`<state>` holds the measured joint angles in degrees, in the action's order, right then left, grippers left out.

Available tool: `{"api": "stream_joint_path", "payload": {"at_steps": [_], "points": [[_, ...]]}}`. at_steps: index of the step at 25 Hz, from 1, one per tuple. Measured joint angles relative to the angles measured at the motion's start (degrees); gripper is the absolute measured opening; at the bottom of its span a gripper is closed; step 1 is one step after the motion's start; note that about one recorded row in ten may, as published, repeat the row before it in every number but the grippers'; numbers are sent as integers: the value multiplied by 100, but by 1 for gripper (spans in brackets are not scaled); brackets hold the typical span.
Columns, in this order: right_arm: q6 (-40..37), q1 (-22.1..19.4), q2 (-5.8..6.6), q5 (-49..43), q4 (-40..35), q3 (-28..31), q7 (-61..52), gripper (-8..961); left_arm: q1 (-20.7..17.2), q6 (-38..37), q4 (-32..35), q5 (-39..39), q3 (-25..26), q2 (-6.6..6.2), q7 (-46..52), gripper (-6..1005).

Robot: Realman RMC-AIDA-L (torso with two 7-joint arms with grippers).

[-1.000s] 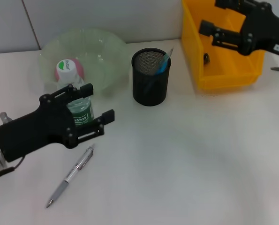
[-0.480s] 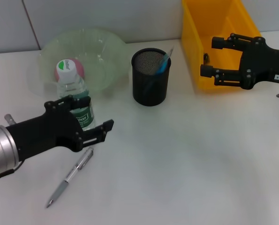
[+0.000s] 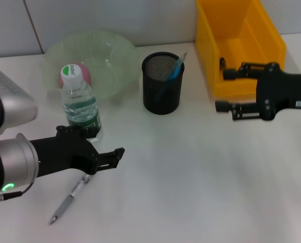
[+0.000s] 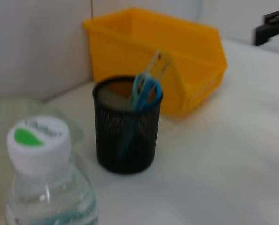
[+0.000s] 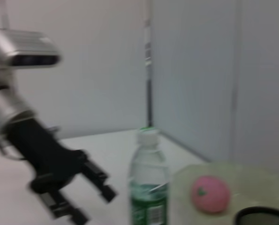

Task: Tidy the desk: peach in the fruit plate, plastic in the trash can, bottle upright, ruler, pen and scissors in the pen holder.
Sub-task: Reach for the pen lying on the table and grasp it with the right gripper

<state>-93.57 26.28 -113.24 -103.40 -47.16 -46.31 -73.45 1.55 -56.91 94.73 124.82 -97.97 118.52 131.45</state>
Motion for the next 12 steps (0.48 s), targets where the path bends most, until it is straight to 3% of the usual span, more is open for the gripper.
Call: {"api": "stream_joint_path", "payload": {"at_steps": [8, 11, 12], "points": [[-504, -17, 81, -366, 12, 89, -2, 797, 391, -164, -17, 950, -221, 7, 1175, 784], [-703, -74, 188, -407, 107, 180, -6, 795, 515, -351, 46, 1229, -238, 7, 1570, 784], [-798, -113, 277, -475, 161, 265, -45, 794, 616, -531, 89, 1336, -240, 6, 1762, 784]]}}
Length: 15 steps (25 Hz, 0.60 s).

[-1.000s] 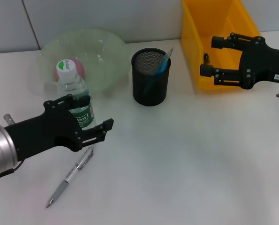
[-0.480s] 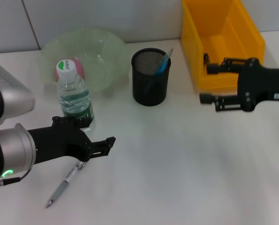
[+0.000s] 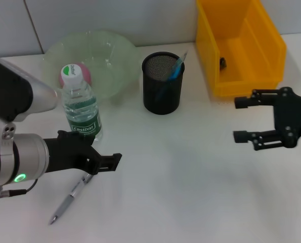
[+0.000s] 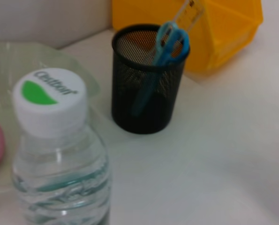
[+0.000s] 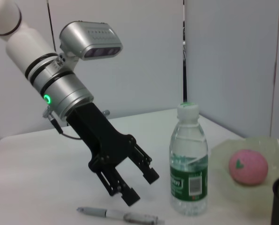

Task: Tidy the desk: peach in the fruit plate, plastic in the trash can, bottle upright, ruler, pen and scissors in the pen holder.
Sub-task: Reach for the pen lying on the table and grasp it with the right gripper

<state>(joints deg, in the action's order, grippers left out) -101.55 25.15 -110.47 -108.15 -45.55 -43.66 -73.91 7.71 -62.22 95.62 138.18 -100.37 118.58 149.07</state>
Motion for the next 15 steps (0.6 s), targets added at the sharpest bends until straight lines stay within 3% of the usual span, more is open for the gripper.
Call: {"api": "stream_joint_path", "payload": {"at_steps": [5, 10, 15], "points": [[-254, -14, 170, -424, 92, 579, -88, 792, 334, -403, -23, 469, -1, 1, 433, 784], [-697, 105, 284, -843, 50, 728, -300, 792, 594, -465, -259, 592, -2, 9, 531, 784], [-760, 325, 294, -1205, 94, 689, -435, 792, 899, -488, -635, 564, 12, 8, 566, 784]]}}
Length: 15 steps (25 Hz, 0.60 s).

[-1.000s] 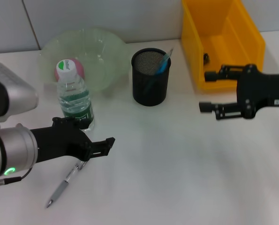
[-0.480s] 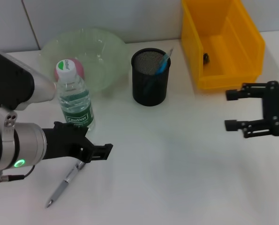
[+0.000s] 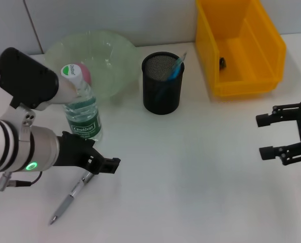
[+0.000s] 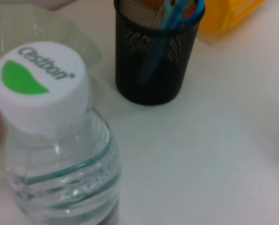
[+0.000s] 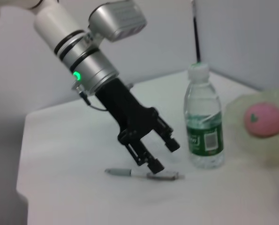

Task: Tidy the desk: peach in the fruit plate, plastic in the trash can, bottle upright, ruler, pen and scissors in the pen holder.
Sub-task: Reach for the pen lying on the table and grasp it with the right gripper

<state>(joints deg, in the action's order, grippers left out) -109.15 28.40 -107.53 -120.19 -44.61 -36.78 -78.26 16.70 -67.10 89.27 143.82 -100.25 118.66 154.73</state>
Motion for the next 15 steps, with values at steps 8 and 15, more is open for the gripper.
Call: {"api": "stream_joint_path", "payload": {"at_steps": [8, 15], "points": [[165, 180, -130, -275, 12, 8, -23, 791, 194, -226, -163, 49, 23, -4, 171, 784], [377, 236, -178, -287, 46, 20, -32, 791, 391, -428, -230, 491, 27, 2, 747, 784]]}}
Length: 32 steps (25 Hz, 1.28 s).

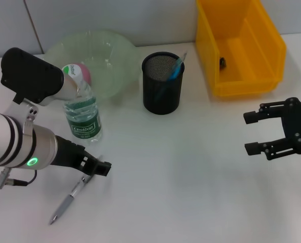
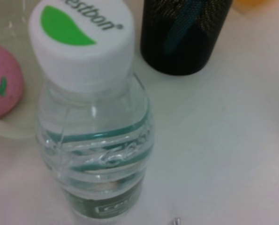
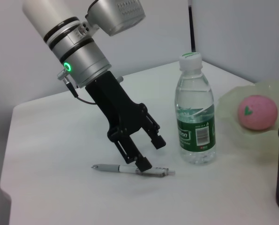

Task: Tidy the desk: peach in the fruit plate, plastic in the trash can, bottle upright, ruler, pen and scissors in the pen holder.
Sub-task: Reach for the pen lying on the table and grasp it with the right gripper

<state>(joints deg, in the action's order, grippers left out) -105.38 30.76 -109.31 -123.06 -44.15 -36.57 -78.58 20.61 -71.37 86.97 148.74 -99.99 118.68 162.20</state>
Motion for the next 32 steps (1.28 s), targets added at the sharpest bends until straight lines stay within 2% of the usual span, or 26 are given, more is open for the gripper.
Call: {"api": "stream_joint_path", "payload": {"at_steps": [10, 32], "points": [[130, -17, -13, 6, 41, 49, 33, 791, 457, -181, -458, 81, 6, 29, 260, 784], [213, -44, -31, 1, 38, 16, 117, 790, 607, -108, -766, 125, -37, 42, 268, 784]]}}
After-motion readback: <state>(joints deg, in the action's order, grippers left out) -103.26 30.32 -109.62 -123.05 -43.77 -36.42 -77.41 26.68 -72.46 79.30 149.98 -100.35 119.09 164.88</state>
